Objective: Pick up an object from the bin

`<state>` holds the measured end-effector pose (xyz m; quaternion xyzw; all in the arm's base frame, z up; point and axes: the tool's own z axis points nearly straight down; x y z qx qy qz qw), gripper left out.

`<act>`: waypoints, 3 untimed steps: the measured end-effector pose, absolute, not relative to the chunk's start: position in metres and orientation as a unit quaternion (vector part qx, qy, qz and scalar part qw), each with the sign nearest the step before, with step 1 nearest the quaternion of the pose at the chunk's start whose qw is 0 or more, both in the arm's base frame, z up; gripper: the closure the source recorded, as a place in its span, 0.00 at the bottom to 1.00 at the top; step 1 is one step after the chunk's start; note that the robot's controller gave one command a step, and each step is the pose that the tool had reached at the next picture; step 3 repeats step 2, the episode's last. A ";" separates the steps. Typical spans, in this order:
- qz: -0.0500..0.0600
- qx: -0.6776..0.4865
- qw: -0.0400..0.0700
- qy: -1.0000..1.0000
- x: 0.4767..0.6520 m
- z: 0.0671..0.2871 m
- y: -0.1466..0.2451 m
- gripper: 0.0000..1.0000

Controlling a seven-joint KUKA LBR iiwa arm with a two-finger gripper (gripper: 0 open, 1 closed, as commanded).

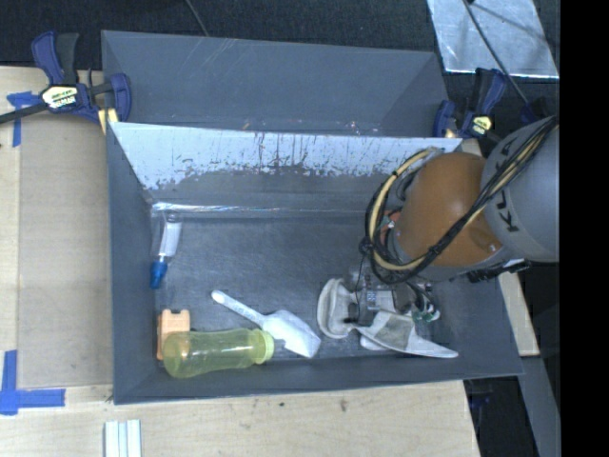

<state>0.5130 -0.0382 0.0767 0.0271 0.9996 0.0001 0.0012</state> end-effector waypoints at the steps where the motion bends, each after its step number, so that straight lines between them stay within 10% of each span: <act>1: 0.000 0.027 0.001 1.000 0.513 0.077 -0.038 1.00; 2: 0.000 0.031 0.001 1.000 0.490 0.209 -0.019 1.00; 3: 0.000 0.031 0.001 1.000 0.490 0.209 -0.019 1.00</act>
Offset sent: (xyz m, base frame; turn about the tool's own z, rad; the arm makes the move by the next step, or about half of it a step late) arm -0.0238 0.0195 0.1322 0.0083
